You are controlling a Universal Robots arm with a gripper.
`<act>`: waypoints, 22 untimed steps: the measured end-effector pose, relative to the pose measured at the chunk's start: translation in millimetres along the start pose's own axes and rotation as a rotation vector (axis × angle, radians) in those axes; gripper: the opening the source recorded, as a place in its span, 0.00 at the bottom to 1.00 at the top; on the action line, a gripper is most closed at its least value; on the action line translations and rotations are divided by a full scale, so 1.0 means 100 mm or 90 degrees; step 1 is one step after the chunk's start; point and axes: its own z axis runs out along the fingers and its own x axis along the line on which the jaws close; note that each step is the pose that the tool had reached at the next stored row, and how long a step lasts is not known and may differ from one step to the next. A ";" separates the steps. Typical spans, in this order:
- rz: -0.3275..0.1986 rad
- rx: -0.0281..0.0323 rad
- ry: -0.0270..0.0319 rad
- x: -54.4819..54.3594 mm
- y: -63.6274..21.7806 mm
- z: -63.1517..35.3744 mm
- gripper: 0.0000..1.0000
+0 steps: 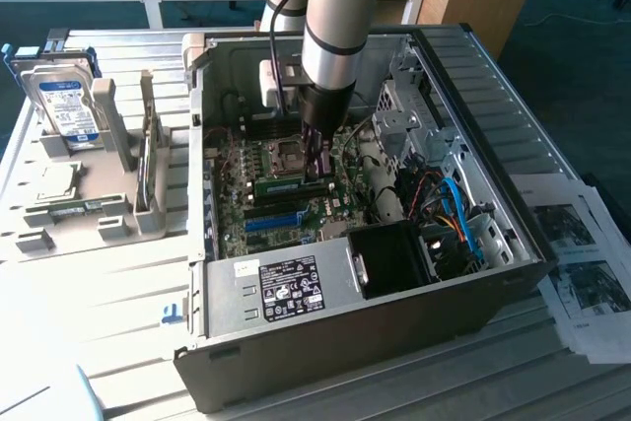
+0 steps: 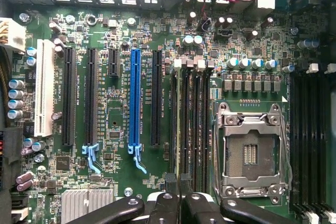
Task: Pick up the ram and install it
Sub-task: 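Insert the ram into the slot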
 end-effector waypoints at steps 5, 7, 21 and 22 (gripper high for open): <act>0.000 0.0000 0.0004 0.00 0.000 0.006 0.12; 0.000 0.0000 0.0002 0.00 0.000 0.008 0.12; 0.000 0.0002 0.0003 -0.01 0.004 0.013 0.12; 0.000 0.0004 0.0003 -0.01 0.004 0.014 0.12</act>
